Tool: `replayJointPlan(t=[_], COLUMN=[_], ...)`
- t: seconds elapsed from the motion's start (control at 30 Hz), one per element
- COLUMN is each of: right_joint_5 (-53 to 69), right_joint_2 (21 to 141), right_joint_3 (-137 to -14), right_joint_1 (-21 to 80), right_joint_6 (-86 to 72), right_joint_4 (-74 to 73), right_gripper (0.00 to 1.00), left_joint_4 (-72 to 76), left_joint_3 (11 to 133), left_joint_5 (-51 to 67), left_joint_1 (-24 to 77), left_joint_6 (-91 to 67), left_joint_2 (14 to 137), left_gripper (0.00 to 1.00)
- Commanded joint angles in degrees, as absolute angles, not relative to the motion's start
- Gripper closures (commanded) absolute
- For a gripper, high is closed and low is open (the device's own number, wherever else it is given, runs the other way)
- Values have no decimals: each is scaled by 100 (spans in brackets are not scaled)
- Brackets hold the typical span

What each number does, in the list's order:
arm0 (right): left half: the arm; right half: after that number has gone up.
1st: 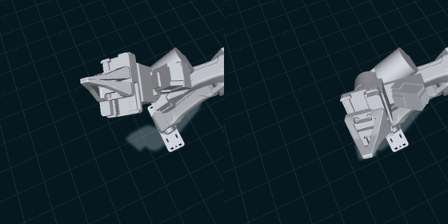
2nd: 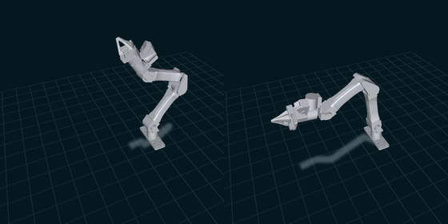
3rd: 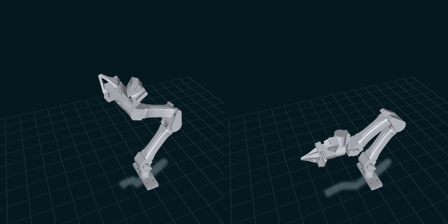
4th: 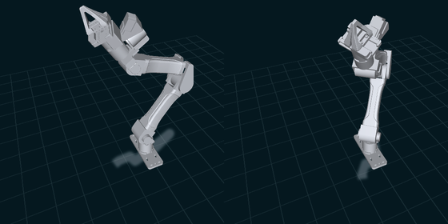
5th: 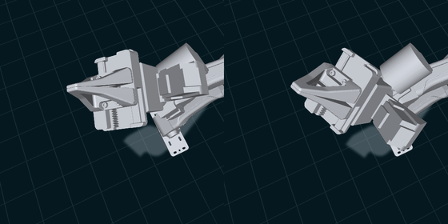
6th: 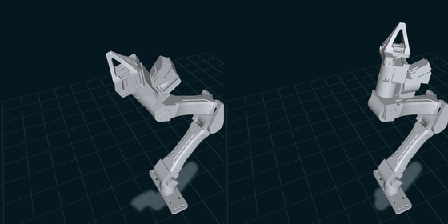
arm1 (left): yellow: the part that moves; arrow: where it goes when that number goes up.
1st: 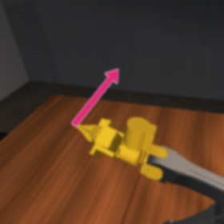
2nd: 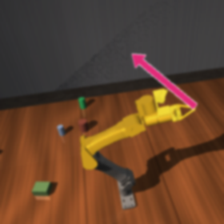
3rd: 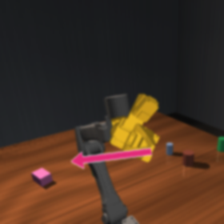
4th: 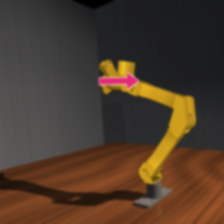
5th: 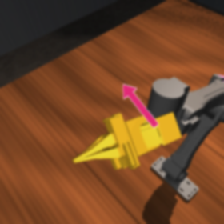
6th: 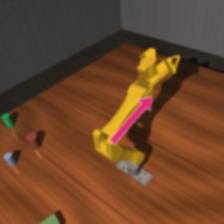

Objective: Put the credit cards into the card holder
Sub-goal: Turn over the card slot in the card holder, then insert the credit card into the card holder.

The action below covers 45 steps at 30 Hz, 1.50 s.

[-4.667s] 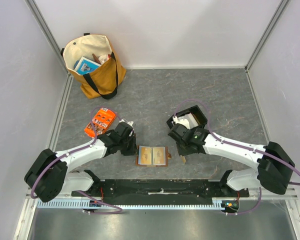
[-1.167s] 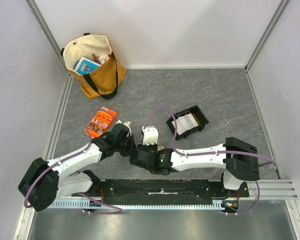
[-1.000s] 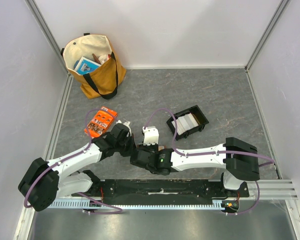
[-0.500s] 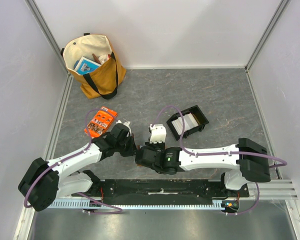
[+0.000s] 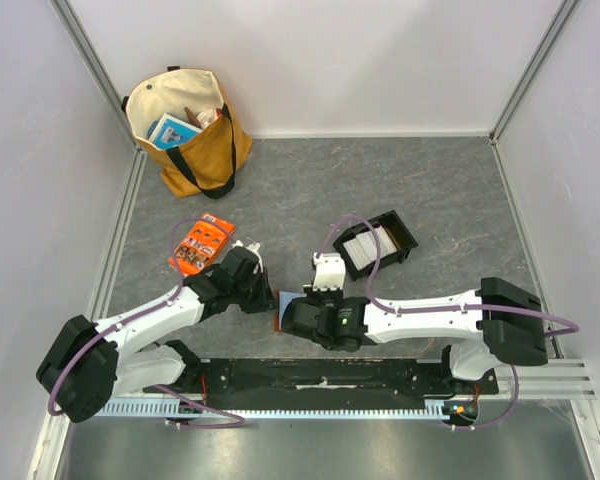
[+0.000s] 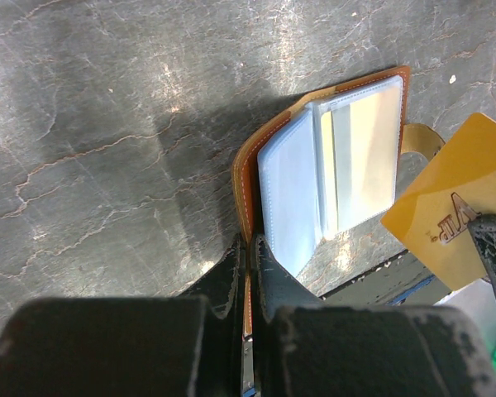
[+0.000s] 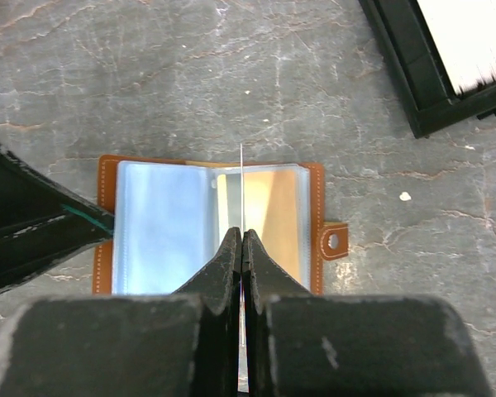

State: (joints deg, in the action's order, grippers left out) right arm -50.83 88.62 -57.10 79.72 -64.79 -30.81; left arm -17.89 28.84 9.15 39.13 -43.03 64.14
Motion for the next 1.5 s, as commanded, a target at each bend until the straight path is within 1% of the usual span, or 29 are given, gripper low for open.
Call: replayJointPlan(t=[0.0, 0.07, 0.13, 0.27, 0.37, 0.5, 0.63, 0.8, 1.47], right_joint_5=[-5046, -4809, -4266, -2527, -1515, -924, -730, -721, -326], right_joint_2=[8438, 8245, 7982, 7489, 7479, 7760, 8059, 8235, 7945], right_joint_3=[-5441, -5292, -5003, -4142, -3780, -3657, -3551, -3349, -2628], right_joint_1=[7744, 7630, 7411, 6769, 6321, 6214, 6205, 6188, 5687], right_joint_6=[-6803, -6550, -6067, -5467, -5414, -5440, -5677, -5844, -5889], right_joint_4=[-3138, -2823, -2253, -444, 262, 763, 1247, 1432, 1950], right_gripper=[100, 100, 100, 100, 100, 100, 100, 100, 100], left_joint_4=[-1749, -1732, -1688, -1565, -1529, -1485, -1485, -1503, -1538], left_joint_3=[2821, 2786, 2742, 2672, 2654, 2654, 2672, 2672, 2672], left_joint_5=[835, 800, 782, 738, 721, 686, 659, 624, 580], left_joint_1=[3929, 3929, 3929, 3929, 3937, 3929, 3929, 3946, 3929], left_joint_6=[-4324, -4316, -4298, -4298, -4289, -4271, -4289, -4298, -4271], left_joint_2=[6469, 6486, 6495, 6583, 6697, 6855, 6952, 6979, 7005], left_gripper=[98, 98, 98, 98, 98, 98, 98, 98, 98])
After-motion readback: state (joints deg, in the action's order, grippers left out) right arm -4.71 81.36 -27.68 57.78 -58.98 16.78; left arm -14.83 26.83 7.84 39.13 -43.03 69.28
